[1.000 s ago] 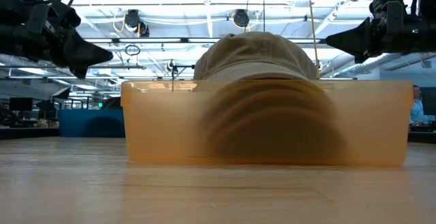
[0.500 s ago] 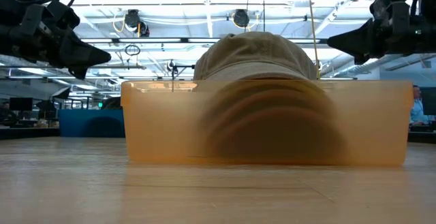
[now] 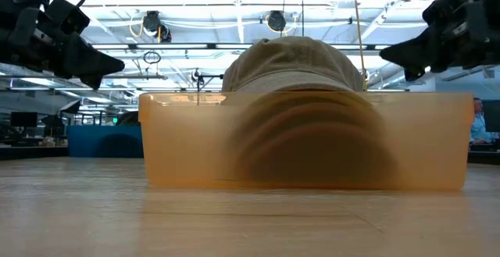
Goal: Pick & Place hat
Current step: Return to Home Position
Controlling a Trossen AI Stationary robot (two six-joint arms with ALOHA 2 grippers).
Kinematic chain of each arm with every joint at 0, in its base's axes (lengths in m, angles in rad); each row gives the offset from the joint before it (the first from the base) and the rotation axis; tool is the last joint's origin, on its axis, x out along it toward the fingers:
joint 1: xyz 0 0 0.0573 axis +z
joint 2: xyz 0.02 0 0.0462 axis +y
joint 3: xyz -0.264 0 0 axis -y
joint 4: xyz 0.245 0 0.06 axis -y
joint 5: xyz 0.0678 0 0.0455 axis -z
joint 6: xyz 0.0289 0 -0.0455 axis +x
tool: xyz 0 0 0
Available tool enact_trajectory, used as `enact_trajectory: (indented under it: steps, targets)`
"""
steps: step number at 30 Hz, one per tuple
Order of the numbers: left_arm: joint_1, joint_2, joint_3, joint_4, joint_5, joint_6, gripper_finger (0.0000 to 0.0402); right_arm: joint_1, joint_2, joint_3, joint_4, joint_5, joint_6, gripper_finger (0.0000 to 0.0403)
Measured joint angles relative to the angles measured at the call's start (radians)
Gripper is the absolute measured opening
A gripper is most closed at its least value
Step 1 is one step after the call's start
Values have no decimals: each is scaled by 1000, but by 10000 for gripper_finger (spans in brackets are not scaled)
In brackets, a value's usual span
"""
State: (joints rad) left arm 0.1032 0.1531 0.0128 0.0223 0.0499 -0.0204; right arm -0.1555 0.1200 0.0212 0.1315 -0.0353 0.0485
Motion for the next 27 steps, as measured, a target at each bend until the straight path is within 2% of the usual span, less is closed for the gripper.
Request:
enact_trajectory:
  steps: [3, 5, 12, 17, 24, 27]
  targets:
    - [0, 0, 0, 2, -3, 23, 3, 0, 0, 0, 6, -72, 16, 0]
    - [0, 0, 0, 2, -14, 26, 5, 0, 0, -1, -2, -82, 18, 0]
    - [0, 0, 0, 5, -37, 49, 23, 0, 10, -7, -49, -15, 17, 0]
    - [0, 0, 0, 5, -36, 45, 25, 0, 10, -7, -45, -26, 18, 0]
    - [0, 0, 0, 5, -36, 45, 26, 0, 10, -7, -46, -186, 45, 0]
    - [0, 0, 0, 5, -35, 45, 26, 0, 10, -7, -46, -199, 45, 0]
